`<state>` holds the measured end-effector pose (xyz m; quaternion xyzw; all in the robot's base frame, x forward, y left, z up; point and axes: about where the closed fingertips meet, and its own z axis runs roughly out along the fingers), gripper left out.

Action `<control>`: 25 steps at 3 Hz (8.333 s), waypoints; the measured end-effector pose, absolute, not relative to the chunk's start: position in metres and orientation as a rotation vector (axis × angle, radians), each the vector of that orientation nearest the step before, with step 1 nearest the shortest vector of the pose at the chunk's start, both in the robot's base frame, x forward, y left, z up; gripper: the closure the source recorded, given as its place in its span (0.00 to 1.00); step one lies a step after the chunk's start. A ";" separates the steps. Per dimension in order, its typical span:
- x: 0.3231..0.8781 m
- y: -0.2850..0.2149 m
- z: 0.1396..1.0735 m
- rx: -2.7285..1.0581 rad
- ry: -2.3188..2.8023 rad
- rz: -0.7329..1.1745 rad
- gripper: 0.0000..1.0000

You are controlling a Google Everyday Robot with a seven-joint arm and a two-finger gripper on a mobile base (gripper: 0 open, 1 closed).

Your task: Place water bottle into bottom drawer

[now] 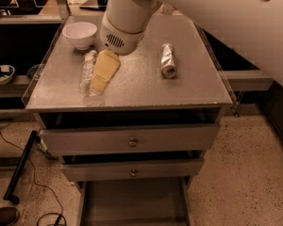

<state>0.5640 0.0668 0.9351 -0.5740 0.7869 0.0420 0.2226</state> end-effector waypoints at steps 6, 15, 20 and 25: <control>0.619 0.094 0.925 -1.615 2.140 0.330 0.00; 0.629 0.145 0.869 -1.637 2.138 0.488 0.00; 0.631 0.144 0.850 -1.647 2.217 0.466 0.00; 0.631 0.144 0.850 -1.647 2.217 0.466 1.00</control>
Offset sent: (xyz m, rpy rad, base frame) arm 0.0315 0.0077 0.0039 0.1137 -0.0143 0.1105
